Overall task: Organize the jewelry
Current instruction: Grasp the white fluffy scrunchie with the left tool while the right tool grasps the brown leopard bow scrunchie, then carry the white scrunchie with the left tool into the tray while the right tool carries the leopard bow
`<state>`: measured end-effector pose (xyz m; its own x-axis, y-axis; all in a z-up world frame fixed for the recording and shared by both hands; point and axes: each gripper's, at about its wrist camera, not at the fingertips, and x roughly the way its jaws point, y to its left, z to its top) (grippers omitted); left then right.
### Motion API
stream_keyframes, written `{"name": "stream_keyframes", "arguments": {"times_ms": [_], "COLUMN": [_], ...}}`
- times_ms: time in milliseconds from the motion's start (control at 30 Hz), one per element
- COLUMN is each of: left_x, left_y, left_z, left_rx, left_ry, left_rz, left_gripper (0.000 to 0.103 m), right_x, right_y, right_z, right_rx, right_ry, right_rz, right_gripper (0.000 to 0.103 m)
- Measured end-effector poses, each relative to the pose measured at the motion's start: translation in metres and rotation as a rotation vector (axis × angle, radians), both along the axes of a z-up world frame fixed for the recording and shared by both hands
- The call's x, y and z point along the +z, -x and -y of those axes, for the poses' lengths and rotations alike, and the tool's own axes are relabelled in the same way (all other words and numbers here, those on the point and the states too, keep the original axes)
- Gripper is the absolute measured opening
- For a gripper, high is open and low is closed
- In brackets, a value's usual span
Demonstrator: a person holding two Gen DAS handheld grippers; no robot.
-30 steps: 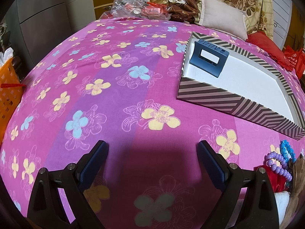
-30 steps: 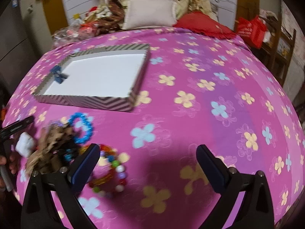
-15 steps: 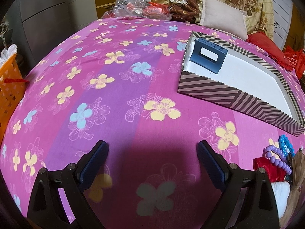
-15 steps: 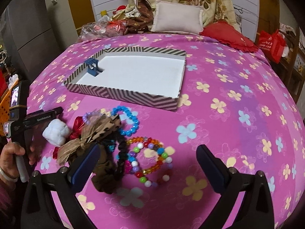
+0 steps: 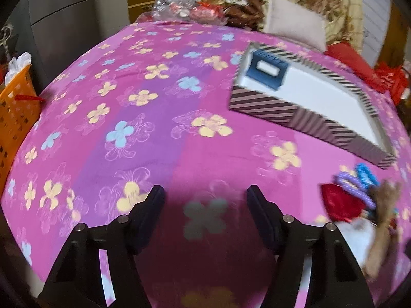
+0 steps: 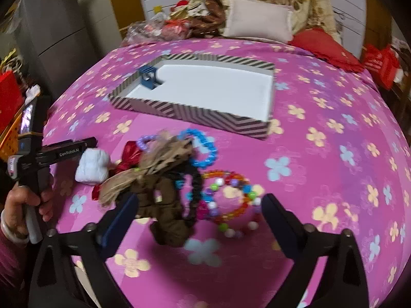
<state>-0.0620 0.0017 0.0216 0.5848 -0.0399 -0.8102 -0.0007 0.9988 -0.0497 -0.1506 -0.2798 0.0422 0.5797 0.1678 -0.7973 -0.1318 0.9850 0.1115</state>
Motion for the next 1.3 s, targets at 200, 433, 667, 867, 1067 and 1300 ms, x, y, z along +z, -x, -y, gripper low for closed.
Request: {"name": "stream_keyframes", "arguments": {"times_ms": [200,433,667,867,1067,1300], "left_x": [0.036,0.038,0.029,0.021,0.016,0.009], "left_y": [0.027,0.039,0.041,0.039,0.036,0.035], "left_z": [0.005,0.015,0.028,0.034,0.032,0.042], "left_rx": [-0.054,-0.107,-0.180,-0.202,-0.199,-0.215], "left_ry": [-0.004,0.007,0.102,0.170,0.246,0.229], "left_rz": [0.061,0.043,0.004,-0.028,-0.046,-0.062], "left_gripper": [0.057,0.057,0.057,0.057,0.057,0.057], "right_x": [-0.003,-0.023,-0.022,-0.009,-0.013,-0.032], "right_y": [-0.010,-0.022,-0.019,-0.017,-0.016,-0.019], "right_z": [-0.025,-0.044,-0.033,-0.024,-0.026,-0.038], "right_rx": [0.067,0.115,0.133,0.138,0.151,0.190], "right_ry": [-0.034,-0.030,-0.104,-0.127,-0.117,-0.062], "right_rz": [-0.012,-0.071,-0.055,-0.025,-0.028,-0.070], "right_gripper": [0.073,0.044,0.009,0.005,0.049,0.051]}}
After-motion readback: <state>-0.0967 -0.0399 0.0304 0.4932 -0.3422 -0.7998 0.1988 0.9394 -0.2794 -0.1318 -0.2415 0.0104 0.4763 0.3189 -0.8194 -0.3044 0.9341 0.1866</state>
